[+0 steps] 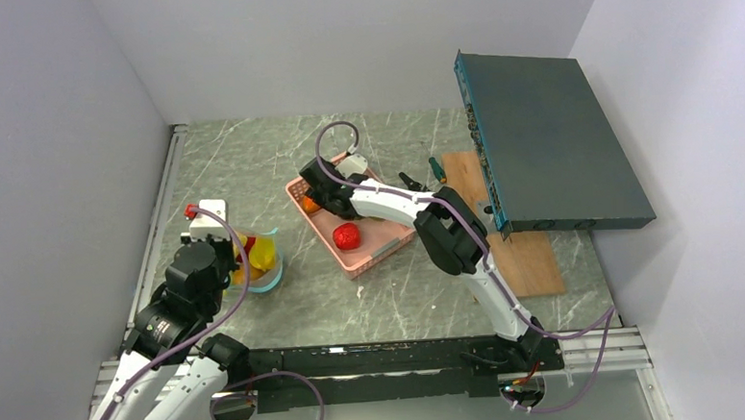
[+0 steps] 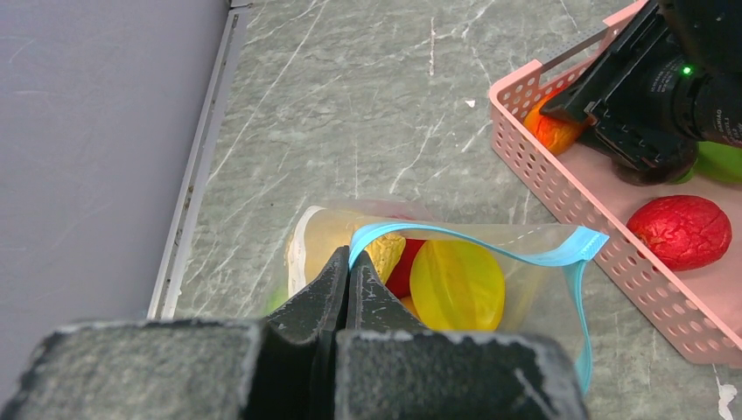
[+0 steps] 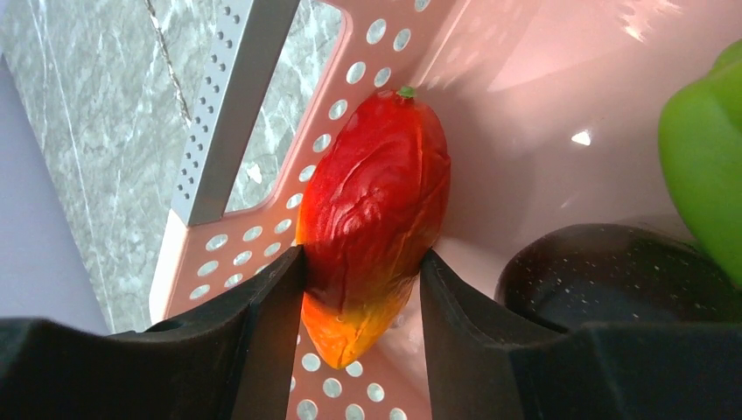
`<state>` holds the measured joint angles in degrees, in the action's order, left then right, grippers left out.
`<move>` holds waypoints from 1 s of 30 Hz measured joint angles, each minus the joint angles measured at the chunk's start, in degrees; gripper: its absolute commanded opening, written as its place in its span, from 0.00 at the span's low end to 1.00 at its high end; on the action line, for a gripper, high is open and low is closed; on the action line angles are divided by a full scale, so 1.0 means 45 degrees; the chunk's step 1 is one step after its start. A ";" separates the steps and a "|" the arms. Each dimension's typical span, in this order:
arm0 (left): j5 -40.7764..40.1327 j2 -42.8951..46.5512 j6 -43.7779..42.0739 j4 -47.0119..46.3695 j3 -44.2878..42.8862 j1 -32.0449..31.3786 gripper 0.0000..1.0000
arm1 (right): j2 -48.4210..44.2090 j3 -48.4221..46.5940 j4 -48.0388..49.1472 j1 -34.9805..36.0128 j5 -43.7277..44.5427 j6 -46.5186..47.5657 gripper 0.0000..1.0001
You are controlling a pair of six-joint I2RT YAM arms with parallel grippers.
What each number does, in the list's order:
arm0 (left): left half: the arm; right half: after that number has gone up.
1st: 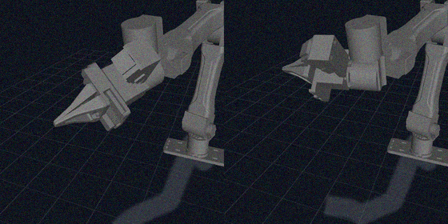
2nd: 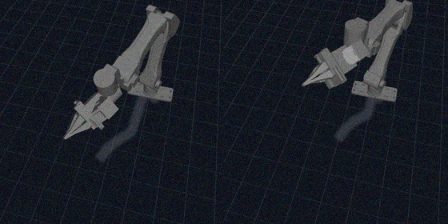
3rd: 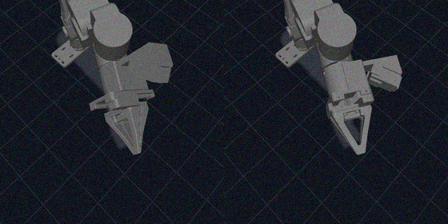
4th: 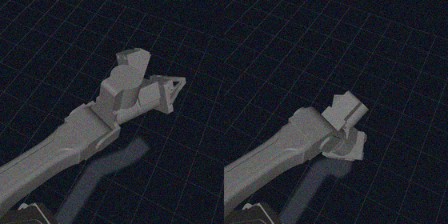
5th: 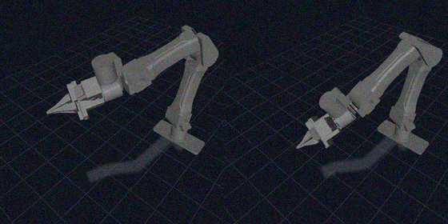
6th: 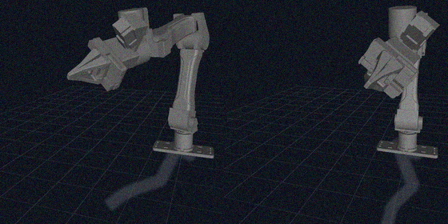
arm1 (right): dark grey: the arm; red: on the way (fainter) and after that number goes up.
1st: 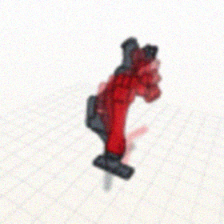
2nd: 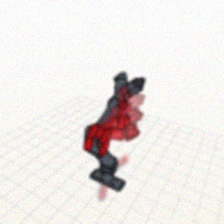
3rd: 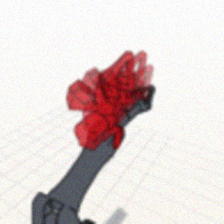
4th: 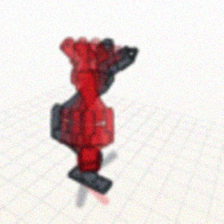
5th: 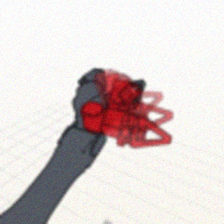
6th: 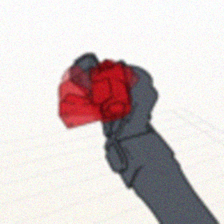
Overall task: Place the food in the zip-top bag and seal the zipper
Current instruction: Pick up the fake fruit from the bin.
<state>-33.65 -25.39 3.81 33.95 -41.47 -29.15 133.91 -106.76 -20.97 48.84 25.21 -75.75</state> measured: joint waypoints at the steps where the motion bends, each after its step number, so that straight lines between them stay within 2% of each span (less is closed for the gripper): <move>1: 0.0000 0.0000 -0.0005 -0.0015 0.0000 0.0015 0.00 | -0.0058 0.0087 0.0087 0.0000 -0.0010 0.0146 0.32; 5: 0.0010 0.0000 -0.0010 -0.0063 0.0000 0.0253 0.00 | -0.0481 0.0607 0.0277 0.0000 0.0034 0.1137 0.20; 11: 0.0034 -0.0175 -0.0005 -0.0078 0.0000 0.0437 0.00 | -0.1685 0.1787 0.0102 0.0223 0.0971 0.3667 0.19; 17: 0.0053 -0.0418 -0.0010 -0.0073 0.0000 0.0437 0.00 | -0.3186 0.3065 0.0529 0.1180 0.4595 0.7936 0.12; 21: 0.0034 -0.0539 -0.0010 -0.0078 0.0000 0.0437 0.00 | -0.4833 0.5838 0.2511 0.1967 0.6251 1.1200 0.11; 25: 0.0029 -0.0865 -0.0010 -0.0073 0.0000 0.0437 0.00 | -0.6547 0.8145 0.3648 0.2273 0.5945 1.2424 0.09; 30: 0.0034 -0.1151 -0.0010 -0.0068 0.0000 0.0437 0.00 | -0.9340 1.0525 0.4745 0.2157 0.3497 1.2080 0.10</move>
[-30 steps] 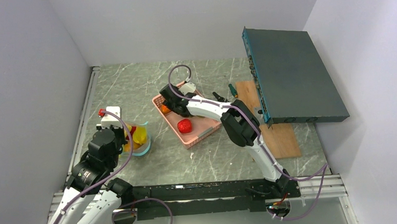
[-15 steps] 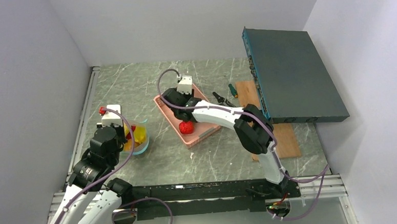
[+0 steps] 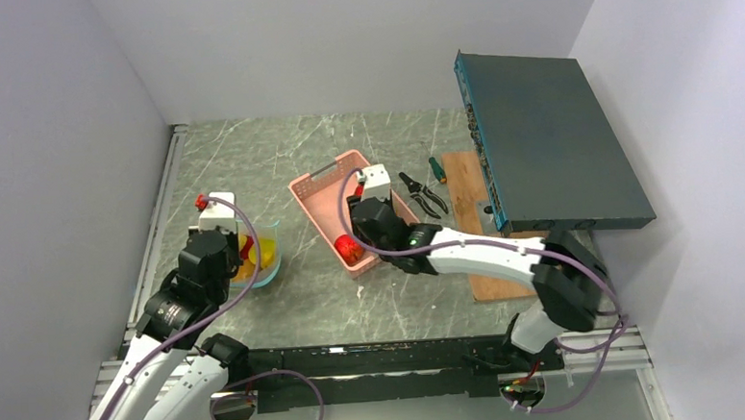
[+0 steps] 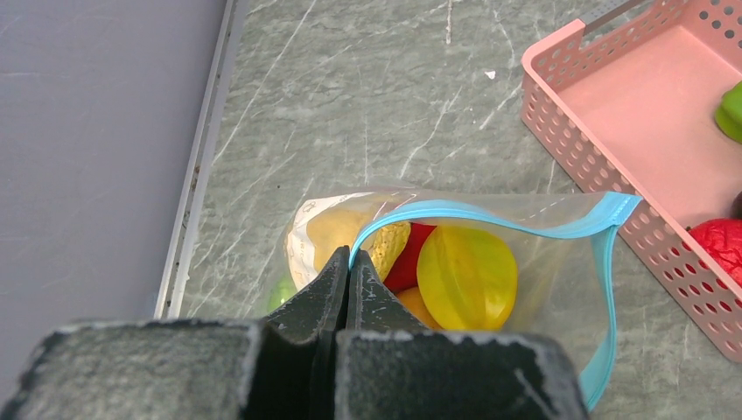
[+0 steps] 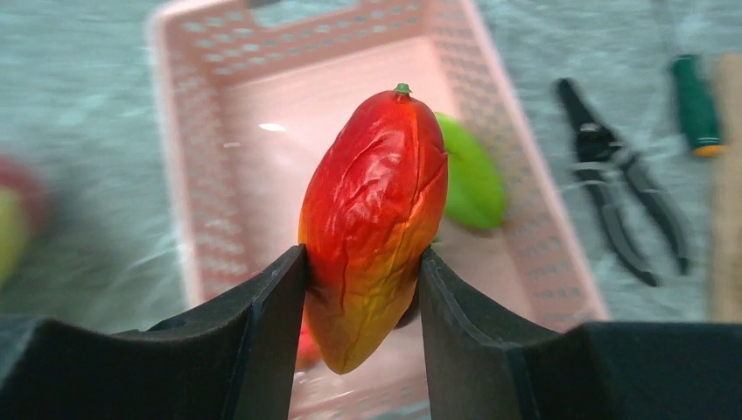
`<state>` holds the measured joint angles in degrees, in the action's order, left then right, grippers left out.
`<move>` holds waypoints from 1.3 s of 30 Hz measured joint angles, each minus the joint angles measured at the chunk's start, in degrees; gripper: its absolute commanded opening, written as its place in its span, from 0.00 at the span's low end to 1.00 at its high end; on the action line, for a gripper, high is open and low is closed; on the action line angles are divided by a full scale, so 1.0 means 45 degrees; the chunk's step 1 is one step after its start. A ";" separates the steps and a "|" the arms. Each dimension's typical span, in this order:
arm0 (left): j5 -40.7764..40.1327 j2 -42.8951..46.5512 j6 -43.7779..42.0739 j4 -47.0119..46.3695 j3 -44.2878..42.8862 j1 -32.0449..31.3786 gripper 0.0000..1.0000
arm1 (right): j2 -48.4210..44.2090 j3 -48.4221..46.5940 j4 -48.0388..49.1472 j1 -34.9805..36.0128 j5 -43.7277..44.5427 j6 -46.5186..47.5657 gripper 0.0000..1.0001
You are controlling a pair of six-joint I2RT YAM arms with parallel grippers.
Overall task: Place the food in the zip-top bag and seal the zipper
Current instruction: Pick up the fake fruit from the bin, then place the fake fruit in the zipper food storage bag.
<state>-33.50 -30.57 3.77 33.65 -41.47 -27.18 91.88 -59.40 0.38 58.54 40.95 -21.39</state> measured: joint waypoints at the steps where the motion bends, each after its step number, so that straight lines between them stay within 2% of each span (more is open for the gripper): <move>1: 0.0005 -0.0039 0.0000 -0.0005 0.0000 0.0000 0.00 | -0.0500 0.0325 0.0194 -0.0010 -0.0631 -0.0287 0.10; 5: 0.0005 -0.0068 0.0000 -0.0005 0.0000 0.0000 0.00 | -0.1496 0.0627 0.1243 0.0019 -0.3939 -0.1836 0.10; 11: 0.0005 0.0146 0.0000 0.0010 0.0000 0.0000 0.00 | -0.0821 0.0544 0.4075 0.0505 -0.8840 -0.4988 0.11; 16: -0.0039 0.0505 0.0000 0.0010 0.0000 0.0000 0.00 | 0.0767 -0.0228 0.5396 0.1418 -1.0462 -0.6844 0.11; 21: -0.0068 0.0573 0.0005 0.0019 0.0000 0.0000 0.00 | 0.1802 -0.0865 0.5780 0.2127 -1.0346 -0.7679 0.11; 28: -0.0029 0.0748 0.0005 0.0029 0.0000 0.0010 0.00 | 0.1904 -0.1010 0.5722 0.2497 -0.8165 -0.8029 0.12; 32: 0.0058 0.0903 0.0005 0.0034 0.0000 0.0024 0.00 | 0.2385 -0.1996 0.5066 0.2511 -0.7009 -0.8058 0.14; 36: 0.0063 0.1112 0.0005 0.0058 0.0000 0.0024 0.00 | 0.3045 -0.2783 0.4862 0.2511 -0.6227 -0.8325 0.18; 39: 0.0058 0.1248 0.0005 0.0073 0.0000 0.0024 0.00 | 0.3682 -0.3249 0.4779 0.2531 -0.5921 -0.8558 0.25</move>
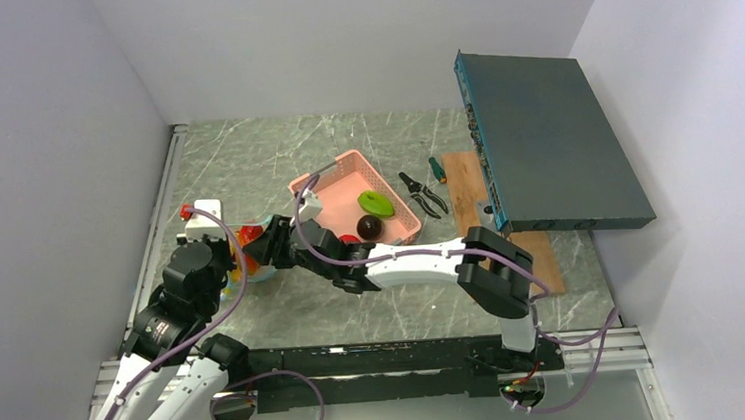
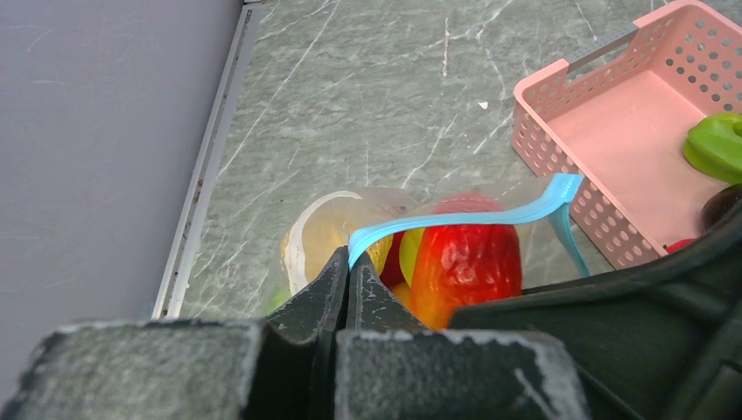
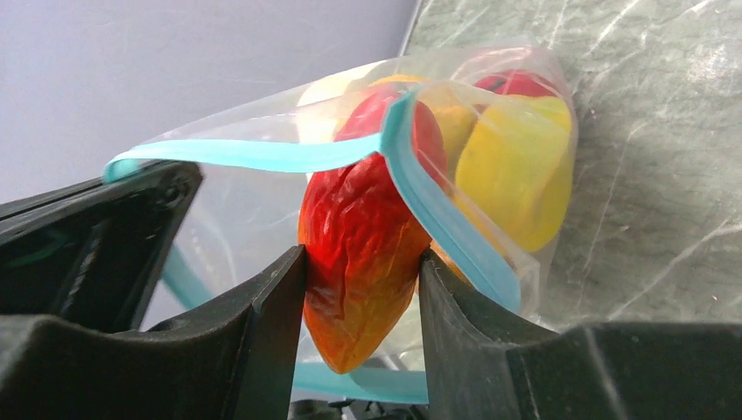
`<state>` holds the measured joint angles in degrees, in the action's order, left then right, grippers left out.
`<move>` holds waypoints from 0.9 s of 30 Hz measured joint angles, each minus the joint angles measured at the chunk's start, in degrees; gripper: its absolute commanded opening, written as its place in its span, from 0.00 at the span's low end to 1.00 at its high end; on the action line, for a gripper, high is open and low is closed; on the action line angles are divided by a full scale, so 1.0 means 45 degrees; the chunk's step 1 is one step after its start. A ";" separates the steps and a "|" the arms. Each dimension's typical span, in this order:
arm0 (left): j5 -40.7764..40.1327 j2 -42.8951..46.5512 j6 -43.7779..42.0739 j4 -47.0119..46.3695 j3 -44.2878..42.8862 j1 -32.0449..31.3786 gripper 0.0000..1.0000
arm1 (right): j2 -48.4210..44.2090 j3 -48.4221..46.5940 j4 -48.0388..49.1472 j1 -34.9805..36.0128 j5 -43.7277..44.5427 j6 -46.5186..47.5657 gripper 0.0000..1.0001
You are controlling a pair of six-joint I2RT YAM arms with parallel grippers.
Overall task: Place the food in the zip-top bag and seal the zipper
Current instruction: Place the fake fruit in the zipper food storage bag.
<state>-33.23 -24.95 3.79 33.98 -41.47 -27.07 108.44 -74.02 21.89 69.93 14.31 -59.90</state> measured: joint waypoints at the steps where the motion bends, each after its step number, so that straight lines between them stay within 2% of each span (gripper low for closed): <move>1: 0.0000 0.0024 0.0005 0.0029 0.0000 0.0000 0.00 | 0.0204 -0.0155 -0.0058 0.0019 0.0107 -0.0068 0.28; 5: 0.0005 0.0024 0.0005 0.0058 0.0000 0.0000 0.00 | 0.0991 -0.0918 -0.0534 0.0097 0.0457 -0.0131 0.41; 9: 0.0005 0.0024 0.0010 0.0117 0.0000 0.0010 0.00 | 0.1530 -0.1768 -0.0913 0.0194 0.0627 -0.0044 0.60; 12: 0.0005 0.0034 0.0010 0.0131 0.0000 0.0010 0.00 | 0.1744 -0.2297 -0.1253 0.0272 0.0724 0.0063 0.68; 15: 0.0005 0.0126 0.0005 0.0131 0.0000 0.0010 0.00 | 0.1763 -0.2419 -0.1311 0.0340 0.0724 0.0311 0.71; 21: -0.0005 0.0155 0.0010 0.0151 0.0000 0.0010 0.00 | 0.1749 -0.2370 -0.1477 0.0379 0.0714 0.0704 0.72; 27: -0.0010 0.0092 0.0010 0.0136 0.0000 0.0010 0.00 | 0.1069 -0.1472 -0.1870 0.0384 0.0563 0.1107 0.72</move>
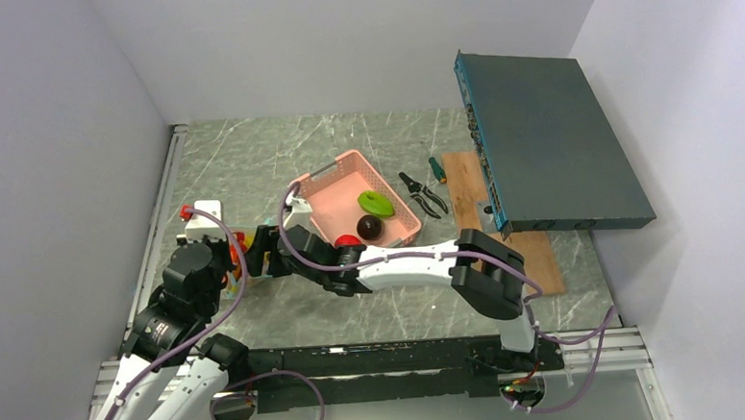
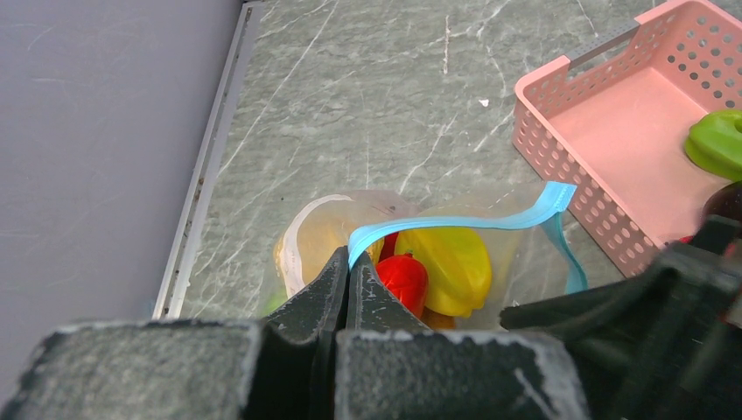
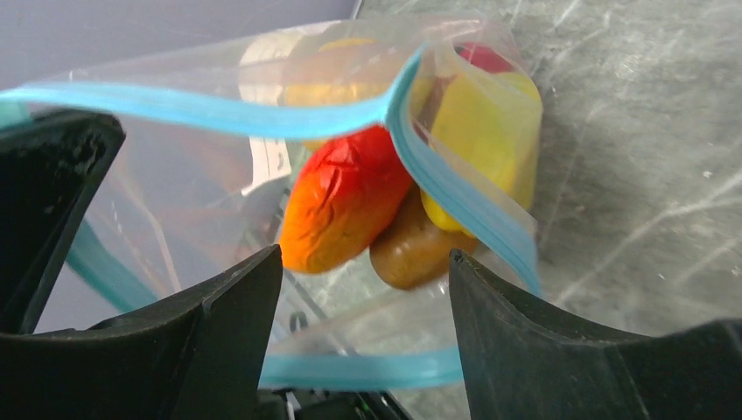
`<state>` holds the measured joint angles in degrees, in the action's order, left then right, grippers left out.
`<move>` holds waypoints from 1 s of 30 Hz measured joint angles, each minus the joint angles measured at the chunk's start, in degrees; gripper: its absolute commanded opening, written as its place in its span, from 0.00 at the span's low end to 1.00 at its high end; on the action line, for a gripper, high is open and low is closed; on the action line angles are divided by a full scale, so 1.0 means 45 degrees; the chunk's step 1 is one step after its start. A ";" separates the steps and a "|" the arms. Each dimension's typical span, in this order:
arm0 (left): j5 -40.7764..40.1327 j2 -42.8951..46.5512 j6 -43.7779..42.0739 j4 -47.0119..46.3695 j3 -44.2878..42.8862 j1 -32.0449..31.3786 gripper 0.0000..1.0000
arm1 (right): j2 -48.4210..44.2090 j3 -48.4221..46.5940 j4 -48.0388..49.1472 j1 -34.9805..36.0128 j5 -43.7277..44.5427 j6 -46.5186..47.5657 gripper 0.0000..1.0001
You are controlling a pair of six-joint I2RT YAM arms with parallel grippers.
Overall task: Place the food in the zip-top bag and seal the zipper
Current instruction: Place the fake fruit in the zipper food storage bag, then adjust the zipper food storage bag at the center of the board.
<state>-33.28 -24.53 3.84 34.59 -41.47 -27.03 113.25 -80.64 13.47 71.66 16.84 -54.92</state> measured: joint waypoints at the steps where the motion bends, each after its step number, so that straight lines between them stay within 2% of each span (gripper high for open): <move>1: 0.0000 -0.0024 0.0000 0.0000 0.0000 0.0000 0.00 | -0.0257 0.0238 -0.0121 0.0000 -0.0068 0.0121 0.72; 13: -0.0165 -0.0719 0.0000 -0.0034 0.0000 0.0000 0.00 | -0.2939 0.2409 -0.0651 0.0432 -0.0087 0.1666 0.72; 24: -0.0282 -0.1190 0.0044 -0.0015 0.0000 0.0000 0.00 | -0.3269 0.3128 -0.0782 0.1413 -0.0724 0.3429 0.74; 30: -0.0923 -0.1739 0.1054 0.0928 -0.0826 0.0000 0.00 | -0.3589 0.3444 -0.1481 0.1418 -0.0850 0.3803 0.75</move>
<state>-37.43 -32.36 8.58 38.76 -45.19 -27.03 97.10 -65.14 6.81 78.04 13.02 -37.80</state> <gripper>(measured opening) 0.013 0.742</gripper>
